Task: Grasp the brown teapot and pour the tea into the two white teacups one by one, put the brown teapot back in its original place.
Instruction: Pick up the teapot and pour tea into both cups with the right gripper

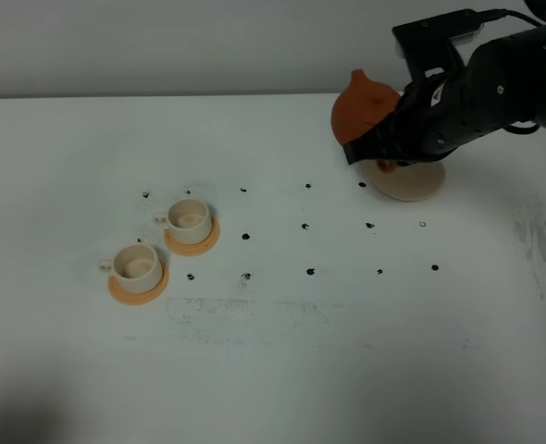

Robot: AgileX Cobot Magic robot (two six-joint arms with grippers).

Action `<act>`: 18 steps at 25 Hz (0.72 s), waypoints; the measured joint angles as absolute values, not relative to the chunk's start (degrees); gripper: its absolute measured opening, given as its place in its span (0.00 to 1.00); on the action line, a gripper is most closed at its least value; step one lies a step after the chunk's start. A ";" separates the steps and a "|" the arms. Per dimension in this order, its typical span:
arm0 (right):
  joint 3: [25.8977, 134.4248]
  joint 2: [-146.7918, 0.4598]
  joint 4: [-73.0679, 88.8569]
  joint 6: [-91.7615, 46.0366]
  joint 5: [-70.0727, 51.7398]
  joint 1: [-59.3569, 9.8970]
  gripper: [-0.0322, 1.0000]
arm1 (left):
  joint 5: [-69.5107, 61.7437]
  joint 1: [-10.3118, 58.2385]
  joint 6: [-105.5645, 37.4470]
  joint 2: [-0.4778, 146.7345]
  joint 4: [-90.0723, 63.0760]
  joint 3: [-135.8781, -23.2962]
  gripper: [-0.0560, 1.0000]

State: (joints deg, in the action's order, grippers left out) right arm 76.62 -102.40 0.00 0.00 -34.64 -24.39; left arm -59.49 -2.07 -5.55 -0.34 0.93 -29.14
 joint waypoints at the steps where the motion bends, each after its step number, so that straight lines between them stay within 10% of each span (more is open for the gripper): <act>1: 76.31 -102.35 -0.44 0.00 -34.33 -25.58 0.12 | -59.49 -2.07 -5.55 -0.34 0.93 -29.14 0.53; 18: 75.67 -107.07 -4.10 -3.09 -33.24 -39.41 0.12 | -59.49 -2.07 -5.55 -0.39 0.93 -29.14 0.53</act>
